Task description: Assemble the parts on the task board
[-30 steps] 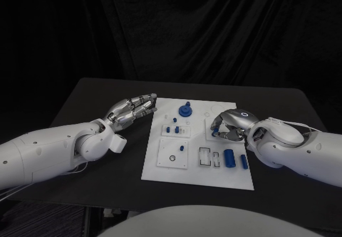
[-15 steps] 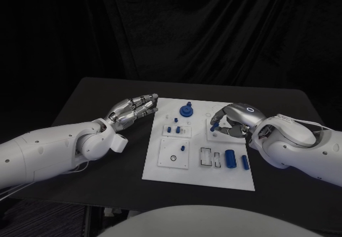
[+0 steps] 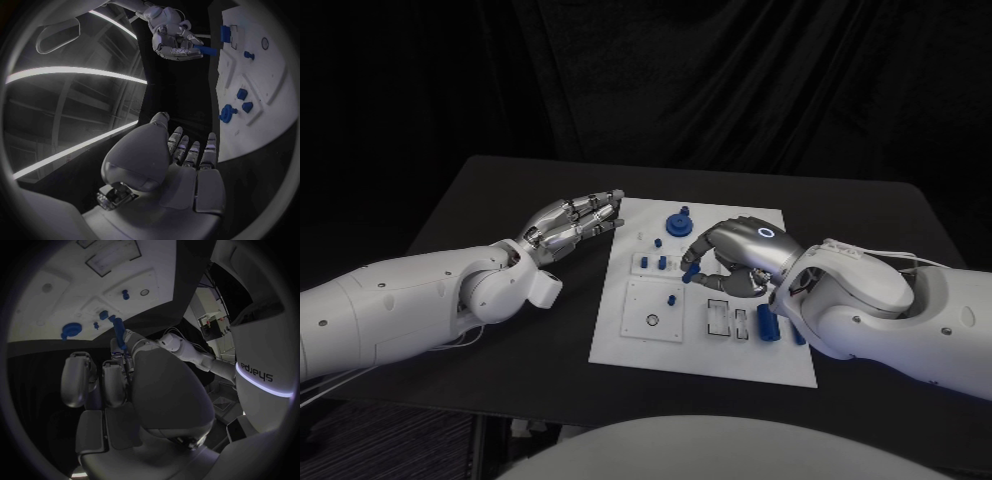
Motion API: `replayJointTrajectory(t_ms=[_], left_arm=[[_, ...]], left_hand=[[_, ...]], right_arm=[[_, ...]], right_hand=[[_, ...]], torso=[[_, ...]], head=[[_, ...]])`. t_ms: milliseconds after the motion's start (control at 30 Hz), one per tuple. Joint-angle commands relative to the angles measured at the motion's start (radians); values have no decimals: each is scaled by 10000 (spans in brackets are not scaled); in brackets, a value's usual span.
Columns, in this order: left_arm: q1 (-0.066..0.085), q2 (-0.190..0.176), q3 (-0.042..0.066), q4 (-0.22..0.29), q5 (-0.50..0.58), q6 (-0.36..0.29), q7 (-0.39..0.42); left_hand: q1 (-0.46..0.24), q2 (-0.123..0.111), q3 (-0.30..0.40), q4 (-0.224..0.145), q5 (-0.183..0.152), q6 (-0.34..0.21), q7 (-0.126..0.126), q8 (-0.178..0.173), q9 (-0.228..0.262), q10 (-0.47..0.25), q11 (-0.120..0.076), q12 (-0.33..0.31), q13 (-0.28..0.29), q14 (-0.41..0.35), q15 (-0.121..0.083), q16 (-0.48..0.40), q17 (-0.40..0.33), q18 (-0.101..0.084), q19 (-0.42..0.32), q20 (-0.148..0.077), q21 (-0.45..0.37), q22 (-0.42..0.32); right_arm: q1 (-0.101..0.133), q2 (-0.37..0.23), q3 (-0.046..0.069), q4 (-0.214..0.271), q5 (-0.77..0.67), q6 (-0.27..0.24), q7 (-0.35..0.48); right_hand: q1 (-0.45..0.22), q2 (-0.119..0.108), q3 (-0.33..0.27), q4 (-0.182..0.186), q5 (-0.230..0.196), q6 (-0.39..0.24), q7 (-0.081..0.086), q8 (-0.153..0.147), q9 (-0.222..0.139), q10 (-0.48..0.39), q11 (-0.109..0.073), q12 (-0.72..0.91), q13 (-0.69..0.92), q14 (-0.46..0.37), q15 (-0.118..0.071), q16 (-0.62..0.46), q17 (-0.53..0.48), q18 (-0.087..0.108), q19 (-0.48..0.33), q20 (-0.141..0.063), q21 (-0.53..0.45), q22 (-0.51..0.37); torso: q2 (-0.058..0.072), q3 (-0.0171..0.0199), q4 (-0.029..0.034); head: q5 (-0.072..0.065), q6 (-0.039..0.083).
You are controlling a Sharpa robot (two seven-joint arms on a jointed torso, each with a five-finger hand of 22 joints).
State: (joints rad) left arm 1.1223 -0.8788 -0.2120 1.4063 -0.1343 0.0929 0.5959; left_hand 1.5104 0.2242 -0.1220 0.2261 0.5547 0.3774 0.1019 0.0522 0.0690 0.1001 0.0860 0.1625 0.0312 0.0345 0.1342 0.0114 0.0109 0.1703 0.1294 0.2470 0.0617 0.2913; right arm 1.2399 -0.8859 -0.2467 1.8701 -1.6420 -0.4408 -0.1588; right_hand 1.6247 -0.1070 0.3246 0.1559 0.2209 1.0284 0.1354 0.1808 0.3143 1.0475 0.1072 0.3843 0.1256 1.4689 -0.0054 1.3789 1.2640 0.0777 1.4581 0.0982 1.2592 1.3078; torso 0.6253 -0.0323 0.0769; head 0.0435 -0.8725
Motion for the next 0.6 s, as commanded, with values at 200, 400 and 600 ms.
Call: replayJointTrajectory(t_ms=[200, 400, 600], left_arm=[[-19, 65, 10, 59, 50, 188, 354], [-20, 64, 10, 89, 50, 216, 320], [-20, 72, 10, 57, 50, 232, 281]], left_hand=[[78, -48, 60, 19, 3, -31, -6, 24, 0, 5, -8, 38, 10, 27, -20, 36, 3, 108, 38, -2, 38, -38], [76, -47, 66, 22, -5, -47, -4, 20, -3, -5, -4, 26, 7, 22, -23, 33, 2, 108, 34, -3, 36, -48], [70, -49, 76, 26, -27, -62, 1, 13, -6, -17, -1, 18, 4, 18, -26, 31, 0, 107, 29, -5, 32, -62]], right_arm=[[-419, 936, 4, -347, -1475, 357, 336], [-613, 1352, 5, -595, -1587, 387, 534], [-824, 1700, 5, -968, -1740, 646, 614]], right_hand=[[1, -126, 108, -7, -18, -88, -5, -94, 13, 490, -414, -94, 85, 148, -63, -17, -11, -132, -28, -59, 33, 1785], [13, -148, 177, -48, 69, -46, -12, -104, 36, 572, -426, -106, 109, 150, -70, -23, -15, -131, -31, -62, 39, 1786], [7, -164, 186, -56, 86, -45, -10, -112, 39, 579, -425, -115, 114, 145, -70, -33, -29, -125, -44, -63, 10, 1777]], torso=[[17, 3, -9], [-10, -1, 17], [6, 20, 7]], head=[[19, -1], [19, -1], [77, -1]])
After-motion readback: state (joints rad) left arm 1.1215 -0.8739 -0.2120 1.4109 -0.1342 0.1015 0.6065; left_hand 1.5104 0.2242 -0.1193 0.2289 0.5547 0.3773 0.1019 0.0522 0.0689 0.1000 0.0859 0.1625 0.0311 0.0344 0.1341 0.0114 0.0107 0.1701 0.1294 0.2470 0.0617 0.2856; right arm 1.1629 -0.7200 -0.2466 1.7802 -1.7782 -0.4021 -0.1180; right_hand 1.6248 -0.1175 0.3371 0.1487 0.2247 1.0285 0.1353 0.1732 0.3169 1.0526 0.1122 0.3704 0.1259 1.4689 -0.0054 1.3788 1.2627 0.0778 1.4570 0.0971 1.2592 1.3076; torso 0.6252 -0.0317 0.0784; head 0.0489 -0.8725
